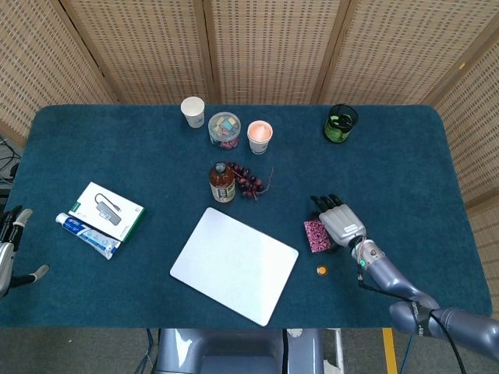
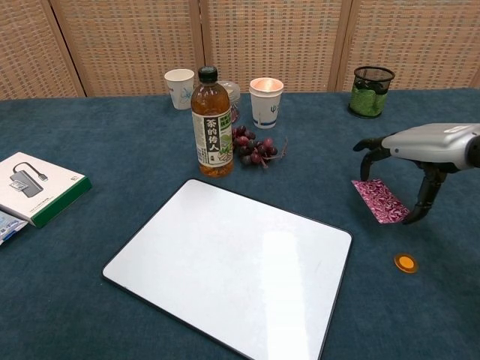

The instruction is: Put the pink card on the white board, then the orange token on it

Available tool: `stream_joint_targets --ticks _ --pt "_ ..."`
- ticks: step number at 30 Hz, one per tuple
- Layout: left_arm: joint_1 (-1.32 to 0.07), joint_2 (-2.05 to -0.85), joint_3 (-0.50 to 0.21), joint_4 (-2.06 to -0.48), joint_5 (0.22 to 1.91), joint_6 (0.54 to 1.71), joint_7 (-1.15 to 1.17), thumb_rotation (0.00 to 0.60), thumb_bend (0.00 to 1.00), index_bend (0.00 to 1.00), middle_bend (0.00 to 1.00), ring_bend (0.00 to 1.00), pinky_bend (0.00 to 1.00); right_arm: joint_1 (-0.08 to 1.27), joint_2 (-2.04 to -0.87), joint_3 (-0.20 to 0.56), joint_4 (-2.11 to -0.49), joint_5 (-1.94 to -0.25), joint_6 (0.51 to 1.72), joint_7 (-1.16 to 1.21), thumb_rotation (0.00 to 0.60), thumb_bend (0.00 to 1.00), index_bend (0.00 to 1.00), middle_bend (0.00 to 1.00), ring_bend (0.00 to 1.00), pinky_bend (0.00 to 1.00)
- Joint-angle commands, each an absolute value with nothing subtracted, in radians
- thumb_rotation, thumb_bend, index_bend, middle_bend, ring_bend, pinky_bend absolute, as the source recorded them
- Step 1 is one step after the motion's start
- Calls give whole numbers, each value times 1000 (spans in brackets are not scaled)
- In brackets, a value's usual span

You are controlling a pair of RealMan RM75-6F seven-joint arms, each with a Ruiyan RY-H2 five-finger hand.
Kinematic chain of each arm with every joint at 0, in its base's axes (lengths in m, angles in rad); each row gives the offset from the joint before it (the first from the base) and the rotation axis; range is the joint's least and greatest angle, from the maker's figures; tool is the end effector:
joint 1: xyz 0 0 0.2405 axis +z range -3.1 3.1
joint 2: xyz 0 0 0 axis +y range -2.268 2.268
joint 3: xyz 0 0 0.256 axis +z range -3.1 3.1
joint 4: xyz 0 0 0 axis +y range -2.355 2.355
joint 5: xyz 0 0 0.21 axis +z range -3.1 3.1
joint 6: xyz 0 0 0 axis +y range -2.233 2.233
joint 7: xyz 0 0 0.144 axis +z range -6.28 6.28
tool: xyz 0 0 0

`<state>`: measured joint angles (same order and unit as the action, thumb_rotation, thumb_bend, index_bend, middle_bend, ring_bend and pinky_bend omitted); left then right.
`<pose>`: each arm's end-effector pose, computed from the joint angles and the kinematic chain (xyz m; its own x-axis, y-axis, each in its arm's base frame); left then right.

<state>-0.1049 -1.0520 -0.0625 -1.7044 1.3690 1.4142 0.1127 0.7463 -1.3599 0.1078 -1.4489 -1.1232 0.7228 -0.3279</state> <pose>-0.3136 0.1876 0.1707 0.4559 0.0652 0.8876 0.8834 0.0884 -0.4602 -0.2063 -0.3526 0.0178 0.6313 -0.3803 0.6759 -0.7707 -0.4046 0.4922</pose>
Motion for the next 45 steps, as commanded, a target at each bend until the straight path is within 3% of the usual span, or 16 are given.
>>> stream_joint_targets --ticks 1,10,25,26,28,31,42,45 --pt "-102 -1048 -60 -1706 1377 1418 103 600 0 0 0 0 0 752 -1312 113 -1542 -1102 739 -355 600 64 451 0 0 0" --pt "-103 -1040 -55 -1702 1388 1413 78 600 0 0 0 0 0 833 -1337 116 -1726 -971 762 -517 600 71 451 0 0 0" --pt "-116 -1031 -52 -1689 1384 1378 43 600 0 0 0 0 0 1069 -1638 128 -1708 -611 911 -856 600 87 446 0 0 0" --pt "-117 -1030 -52 -1688 1383 1375 41 600 0 0 0 0 0 1080 -1651 131 -1702 -593 923 -869 600 68 424 0 0 0" --pt "-118 -1028 -53 -1687 1382 1372 35 600 0 0 0 0 0 1098 -1670 135 -1694 -564 944 -888 600 11 232 0 0 0" --pt "-119 -1026 -54 -1685 1380 1370 27 600 0 0 0 0 0 1116 -1671 133 -1700 -511 970 -918 600 0 9 0 0 0" --pt "-121 -1031 -47 -1686 1387 1367 41 600 0 0 0 0 0 1088 -1528 101 -1825 -521 1013 -887 600 0 0 0 0 0" --pt "-119 -1033 -46 -1689 1389 1372 48 600 0 0 0 0 0 1057 -1467 71 -1861 -570 1020 -855 600 0 61 0 0 0"
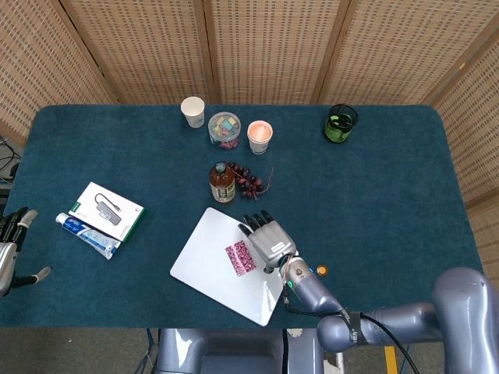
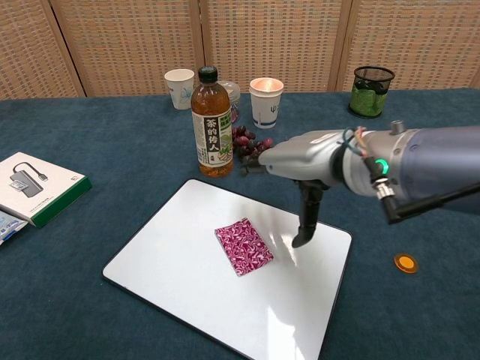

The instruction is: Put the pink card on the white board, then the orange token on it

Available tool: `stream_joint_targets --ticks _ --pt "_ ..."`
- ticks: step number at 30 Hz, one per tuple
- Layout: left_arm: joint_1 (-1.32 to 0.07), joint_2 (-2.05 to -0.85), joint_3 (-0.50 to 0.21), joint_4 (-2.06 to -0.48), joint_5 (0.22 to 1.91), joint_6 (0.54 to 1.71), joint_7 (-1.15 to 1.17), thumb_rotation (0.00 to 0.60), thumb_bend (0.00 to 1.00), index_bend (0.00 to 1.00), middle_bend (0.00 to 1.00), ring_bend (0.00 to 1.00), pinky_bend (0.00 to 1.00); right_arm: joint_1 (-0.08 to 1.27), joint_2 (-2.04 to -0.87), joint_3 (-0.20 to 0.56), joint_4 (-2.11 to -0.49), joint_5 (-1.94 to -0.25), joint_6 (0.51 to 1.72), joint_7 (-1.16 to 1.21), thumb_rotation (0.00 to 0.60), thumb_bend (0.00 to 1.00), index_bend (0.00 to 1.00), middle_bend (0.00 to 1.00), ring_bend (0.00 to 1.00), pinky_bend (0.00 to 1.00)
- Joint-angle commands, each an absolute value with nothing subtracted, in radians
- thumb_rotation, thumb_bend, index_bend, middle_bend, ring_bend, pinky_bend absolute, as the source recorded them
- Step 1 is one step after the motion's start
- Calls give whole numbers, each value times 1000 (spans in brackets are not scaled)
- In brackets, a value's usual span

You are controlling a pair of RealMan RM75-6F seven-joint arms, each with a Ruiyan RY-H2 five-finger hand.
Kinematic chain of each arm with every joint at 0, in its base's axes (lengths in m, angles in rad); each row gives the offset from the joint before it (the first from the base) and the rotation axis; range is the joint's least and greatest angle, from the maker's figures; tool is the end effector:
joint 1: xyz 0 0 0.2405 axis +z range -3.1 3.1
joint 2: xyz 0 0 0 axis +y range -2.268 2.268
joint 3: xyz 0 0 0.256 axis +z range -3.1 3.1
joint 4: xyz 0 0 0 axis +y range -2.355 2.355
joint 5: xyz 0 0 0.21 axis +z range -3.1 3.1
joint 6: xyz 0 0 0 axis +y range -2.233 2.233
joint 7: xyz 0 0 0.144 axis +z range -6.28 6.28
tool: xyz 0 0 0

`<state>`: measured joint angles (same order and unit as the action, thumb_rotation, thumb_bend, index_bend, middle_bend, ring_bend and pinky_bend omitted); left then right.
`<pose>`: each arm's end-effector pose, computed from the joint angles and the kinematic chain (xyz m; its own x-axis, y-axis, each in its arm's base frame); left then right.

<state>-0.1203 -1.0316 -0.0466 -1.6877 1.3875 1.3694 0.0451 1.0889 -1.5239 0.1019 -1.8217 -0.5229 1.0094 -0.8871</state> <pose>-0.3171 0.1892 0.1704 0.4288 0.1085 0.8968 0.8974 0.0625 -0.4367 -0.0583 -0.3088 -0.0419 0.6864 -0.3710 0.6255 -0.7108 -0.5240 0.4692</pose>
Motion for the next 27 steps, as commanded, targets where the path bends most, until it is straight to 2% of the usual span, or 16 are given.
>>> stream_joint_targets --ticks 1,5,11,18,27 --pt "-118 -1034 -45 -1691 1390 1374 52 600 0 0 0 0 0 1035 -1437 51 -1871 -603 1023 -834 600 0 93 0 0 0" --pt "-116 -1037 -41 -1693 1398 1381 61 600 0 0 0 0 0 968 -1361 -7 -1870 -724 1014 -748 600 12 246 0 0 0" --pt "-114 -1041 -38 -1698 1403 1388 76 600 0 0 0 0 0 842 -1282 -95 -1806 -957 1002 -551 600 131 375 0 0 0" --pt "-115 -1047 -37 -1700 1400 1387 94 600 0 0 0 0 0 740 -1259 -161 -1730 -1164 1022 -386 600 232 396 0 0 0" --pt "-114 -1051 -36 -1701 1398 1387 101 600 0 0 0 0 0 675 -1310 -166 -1620 -1264 1020 -280 600 252 397 0 0 0"
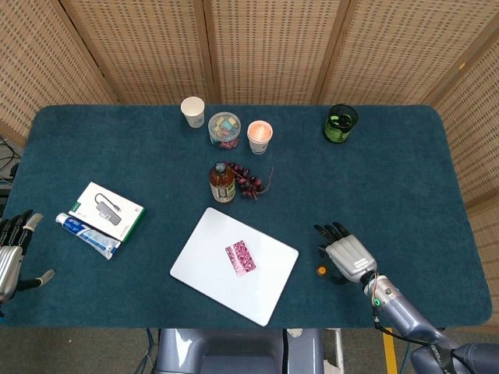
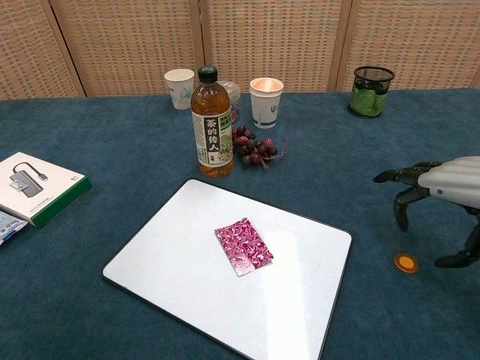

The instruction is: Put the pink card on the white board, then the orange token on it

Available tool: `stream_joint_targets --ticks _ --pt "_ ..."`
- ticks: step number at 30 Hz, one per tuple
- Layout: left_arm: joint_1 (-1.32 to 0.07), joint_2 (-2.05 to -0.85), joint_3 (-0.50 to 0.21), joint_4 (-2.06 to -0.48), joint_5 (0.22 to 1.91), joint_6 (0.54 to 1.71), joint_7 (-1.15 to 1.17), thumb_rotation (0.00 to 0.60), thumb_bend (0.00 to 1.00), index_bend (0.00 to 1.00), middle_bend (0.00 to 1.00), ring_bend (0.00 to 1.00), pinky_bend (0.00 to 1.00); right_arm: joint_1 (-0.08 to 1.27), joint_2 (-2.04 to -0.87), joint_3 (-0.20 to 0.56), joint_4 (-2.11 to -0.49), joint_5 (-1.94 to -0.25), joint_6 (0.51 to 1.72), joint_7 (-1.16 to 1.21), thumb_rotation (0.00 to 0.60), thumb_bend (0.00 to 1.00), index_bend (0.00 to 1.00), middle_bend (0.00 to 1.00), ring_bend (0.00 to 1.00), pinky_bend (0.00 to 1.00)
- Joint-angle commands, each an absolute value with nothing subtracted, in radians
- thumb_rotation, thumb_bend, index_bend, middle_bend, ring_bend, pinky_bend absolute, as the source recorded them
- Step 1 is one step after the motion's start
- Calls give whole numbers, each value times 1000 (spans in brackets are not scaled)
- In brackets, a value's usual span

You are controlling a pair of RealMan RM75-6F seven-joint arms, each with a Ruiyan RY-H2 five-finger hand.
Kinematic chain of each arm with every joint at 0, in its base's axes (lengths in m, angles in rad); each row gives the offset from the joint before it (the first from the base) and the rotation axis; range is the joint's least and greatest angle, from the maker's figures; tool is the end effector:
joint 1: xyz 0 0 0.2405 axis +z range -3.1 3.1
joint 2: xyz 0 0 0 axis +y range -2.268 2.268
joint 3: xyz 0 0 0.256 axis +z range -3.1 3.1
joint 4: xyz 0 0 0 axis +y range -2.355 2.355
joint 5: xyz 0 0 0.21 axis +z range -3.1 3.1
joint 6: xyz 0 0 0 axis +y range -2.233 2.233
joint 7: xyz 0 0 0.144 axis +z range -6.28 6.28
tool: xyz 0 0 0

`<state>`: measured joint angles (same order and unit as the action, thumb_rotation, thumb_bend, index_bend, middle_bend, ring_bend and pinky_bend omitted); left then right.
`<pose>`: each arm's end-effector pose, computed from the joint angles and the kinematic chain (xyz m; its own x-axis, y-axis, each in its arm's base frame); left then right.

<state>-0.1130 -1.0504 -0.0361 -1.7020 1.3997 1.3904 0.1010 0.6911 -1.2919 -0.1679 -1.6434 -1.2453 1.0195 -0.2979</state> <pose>-0.3125 0.1845 0.1632 0.4533 0.1072 0.8849 0.8864 0.0508 -0.4602 -0.2251 -0.2726 0.0249 0.6395 -0.3762 0.6705 -0.7570 -0.4605 0.4636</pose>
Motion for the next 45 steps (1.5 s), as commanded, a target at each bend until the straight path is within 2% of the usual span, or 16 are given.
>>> stream_joint_targets --ticks 1,16,38,45 --pt "-115 -1051 -36 -1701 1397 1386 102 600 0 0 0 0 0 670 -1318 -163 -1609 -1270 1020 -273 600 258 397 0 0 0" --pt "-115 -1049 -36 -1699 1396 1385 97 600 0 0 0 0 0 632 -1388 -117 -1531 -1301 990 -244 600 260 397 0 0 0" --pt "-118 -1055 -37 -1698 1387 1378 107 600 0 0 0 0 0 593 -1436 -92 -1452 -1348 959 -220 600 260 410 0 0 0" --pt "-118 -1054 -37 -1698 1385 1376 106 600 0 0 0 0 0 592 -1447 -75 -1442 -1339 935 -231 600 294 455 0 0 0"
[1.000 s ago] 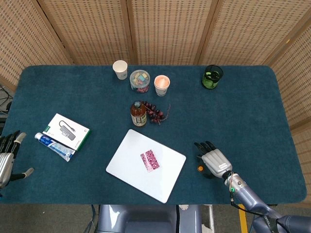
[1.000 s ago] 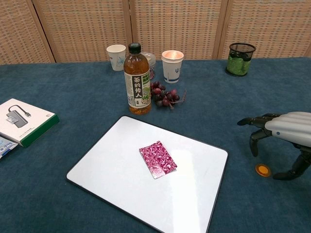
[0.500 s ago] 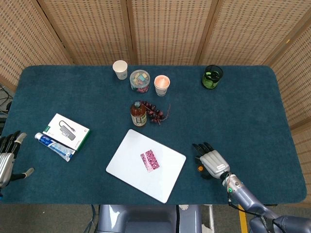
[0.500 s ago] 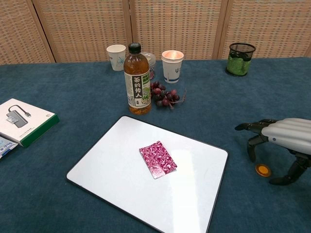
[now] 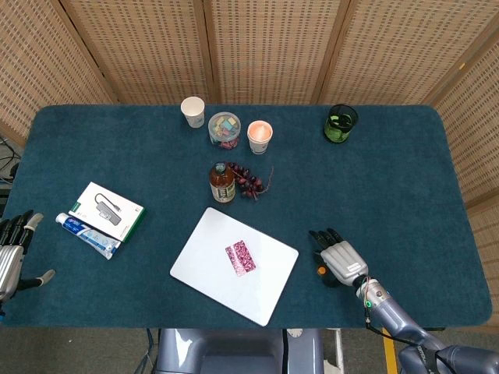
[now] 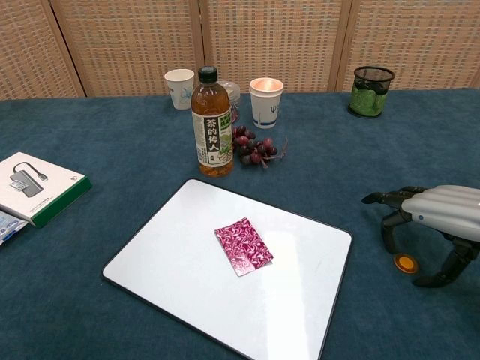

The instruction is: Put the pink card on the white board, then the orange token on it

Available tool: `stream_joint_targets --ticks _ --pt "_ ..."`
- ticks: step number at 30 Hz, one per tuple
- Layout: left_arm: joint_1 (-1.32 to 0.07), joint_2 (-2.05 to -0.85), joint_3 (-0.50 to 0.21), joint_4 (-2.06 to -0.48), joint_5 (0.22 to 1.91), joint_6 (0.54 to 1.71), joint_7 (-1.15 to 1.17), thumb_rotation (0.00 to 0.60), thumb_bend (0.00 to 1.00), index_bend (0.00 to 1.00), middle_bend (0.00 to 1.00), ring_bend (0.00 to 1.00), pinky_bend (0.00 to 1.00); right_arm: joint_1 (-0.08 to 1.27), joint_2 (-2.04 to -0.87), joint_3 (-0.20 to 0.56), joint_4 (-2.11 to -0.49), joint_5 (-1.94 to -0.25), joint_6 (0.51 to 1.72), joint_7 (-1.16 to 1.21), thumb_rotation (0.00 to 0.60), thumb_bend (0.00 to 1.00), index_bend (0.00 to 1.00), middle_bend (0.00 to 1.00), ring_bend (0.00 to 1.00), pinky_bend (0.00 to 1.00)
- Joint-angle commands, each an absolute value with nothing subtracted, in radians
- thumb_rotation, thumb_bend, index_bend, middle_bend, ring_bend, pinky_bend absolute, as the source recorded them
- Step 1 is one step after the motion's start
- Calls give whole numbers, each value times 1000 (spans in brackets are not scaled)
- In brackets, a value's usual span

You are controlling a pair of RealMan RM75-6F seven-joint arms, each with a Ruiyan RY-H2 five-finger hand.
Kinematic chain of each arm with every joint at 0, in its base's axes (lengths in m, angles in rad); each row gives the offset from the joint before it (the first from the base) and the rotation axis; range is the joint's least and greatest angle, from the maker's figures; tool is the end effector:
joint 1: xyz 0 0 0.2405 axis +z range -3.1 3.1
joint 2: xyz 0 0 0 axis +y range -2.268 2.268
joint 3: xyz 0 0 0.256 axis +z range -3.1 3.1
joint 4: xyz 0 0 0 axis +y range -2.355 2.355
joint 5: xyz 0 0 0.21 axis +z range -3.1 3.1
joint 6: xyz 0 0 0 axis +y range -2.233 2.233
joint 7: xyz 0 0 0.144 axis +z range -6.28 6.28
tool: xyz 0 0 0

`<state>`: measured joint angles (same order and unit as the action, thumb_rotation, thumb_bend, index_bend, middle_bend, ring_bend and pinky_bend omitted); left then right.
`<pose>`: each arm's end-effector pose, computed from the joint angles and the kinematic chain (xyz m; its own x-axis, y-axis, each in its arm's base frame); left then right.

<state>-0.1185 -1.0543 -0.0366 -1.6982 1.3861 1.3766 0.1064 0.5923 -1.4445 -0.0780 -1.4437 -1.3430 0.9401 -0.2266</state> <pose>-0.3144 0.1860 0.1613 0.4548 0.1193 0.8825 0.8842 0.0574 -0.4635 -0.2435 -0.2728 -0.0141 0.6033 -0.3999 0.6900 -0.7855 -0.4478 0.4272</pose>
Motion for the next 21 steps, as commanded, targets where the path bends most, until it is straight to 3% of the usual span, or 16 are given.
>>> stream_joint_targets --ticks 1,7,21 --pt "-118 -1054 -37 -1697 1385 1376 105 600 0 0 0 0 0 592 -1447 -74 -1440 -1336 931 -235 600 310 464 0 0 0" --pt "-120 -1053 -37 -1697 1384 1373 103 600 0 0 0 0 0 588 -1448 -66 -1441 -1326 919 -244 600 403 574 0 0 0" --pt "-120 -1052 -36 -1698 1386 1374 103 600 0 0 0 0 0 583 -1431 -48 -1471 -1325 905 -245 600 453 625 0 0 0"
